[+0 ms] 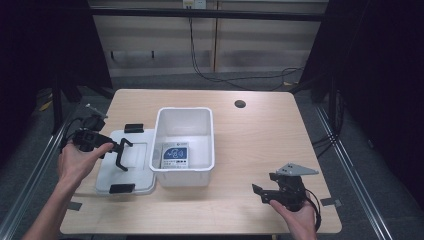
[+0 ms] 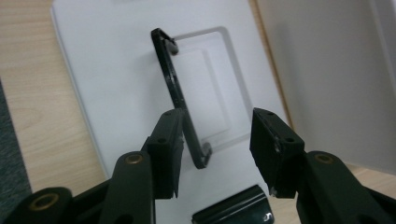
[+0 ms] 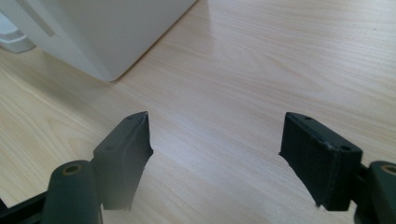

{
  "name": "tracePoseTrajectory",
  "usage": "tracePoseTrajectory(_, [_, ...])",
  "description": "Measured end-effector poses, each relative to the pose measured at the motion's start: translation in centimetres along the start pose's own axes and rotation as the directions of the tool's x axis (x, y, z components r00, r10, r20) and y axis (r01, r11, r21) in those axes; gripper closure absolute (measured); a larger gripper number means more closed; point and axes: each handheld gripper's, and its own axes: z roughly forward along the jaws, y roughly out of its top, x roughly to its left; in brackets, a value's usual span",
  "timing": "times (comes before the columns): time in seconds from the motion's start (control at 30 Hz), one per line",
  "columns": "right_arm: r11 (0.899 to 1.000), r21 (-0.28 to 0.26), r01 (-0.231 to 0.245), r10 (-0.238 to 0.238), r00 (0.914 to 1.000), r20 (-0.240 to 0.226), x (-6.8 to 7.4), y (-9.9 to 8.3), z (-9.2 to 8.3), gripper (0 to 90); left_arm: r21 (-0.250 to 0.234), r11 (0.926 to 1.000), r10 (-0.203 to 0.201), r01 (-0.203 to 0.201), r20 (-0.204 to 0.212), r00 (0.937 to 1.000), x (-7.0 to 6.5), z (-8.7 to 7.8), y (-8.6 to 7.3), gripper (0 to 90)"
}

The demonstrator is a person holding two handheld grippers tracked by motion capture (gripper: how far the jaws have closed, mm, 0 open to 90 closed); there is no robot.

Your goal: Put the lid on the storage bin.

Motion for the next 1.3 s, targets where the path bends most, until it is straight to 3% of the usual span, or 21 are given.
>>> tracePoseTrajectory(0.47, [1.000,0.010,0.003,-0.003,1.0000,-0.006,0.1,0.0,0.1,23.8,0.068,0.9971,-0.036,0.036,0.004,0.9993,0.9,1.3,0.9,61.4])
tracePoseTrajectory(0.83, [1.000,0.017,0.008,-0.008,0.9999,-0.014,0.2,0.0,0.2,23.7,0.105,0.9933,-0.048,0.049,-0.012,0.9988,1.0,2.7,1.6,61.6])
tracePoseTrajectory(1.17, [1.000,0.022,0.010,-0.009,0.9998,-0.019,0.2,0.0,0.3,23.4,0.178,0.9813,-0.068,0.074,-0.038,0.9970,0.9,4.0,2.0,60.3])
tracePoseTrajectory(1.3, [1.000,0.028,0.014,-0.014,0.9996,-0.023,0.3,0.0,0.4,23.2,0.181,0.9796,-0.078,0.086,-0.051,0.9956,0.9,4.1,2.1,65.0])
